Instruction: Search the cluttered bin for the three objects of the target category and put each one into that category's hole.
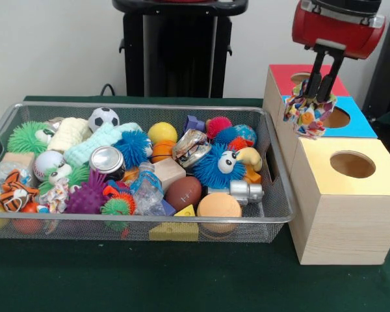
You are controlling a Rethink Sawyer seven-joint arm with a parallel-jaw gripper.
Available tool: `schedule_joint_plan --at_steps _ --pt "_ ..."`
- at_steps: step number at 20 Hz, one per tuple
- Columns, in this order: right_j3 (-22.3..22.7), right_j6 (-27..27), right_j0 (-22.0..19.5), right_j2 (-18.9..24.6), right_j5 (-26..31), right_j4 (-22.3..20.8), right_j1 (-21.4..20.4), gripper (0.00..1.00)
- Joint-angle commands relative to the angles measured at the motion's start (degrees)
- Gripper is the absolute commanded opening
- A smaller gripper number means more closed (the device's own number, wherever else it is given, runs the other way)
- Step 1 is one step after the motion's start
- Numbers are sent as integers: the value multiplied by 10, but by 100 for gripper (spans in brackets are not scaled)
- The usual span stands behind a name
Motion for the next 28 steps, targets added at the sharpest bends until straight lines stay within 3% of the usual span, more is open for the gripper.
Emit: schedule_joint_plan --at_steps 1,13,20,28 --pt "22 63 -5 44 6 -7 16 0" --pt "0 118 26 34 9 7 36 0" --pt "-22 162 58 14 78 21 30 0" --pt "-2 124 36 30 9 32 50 0"
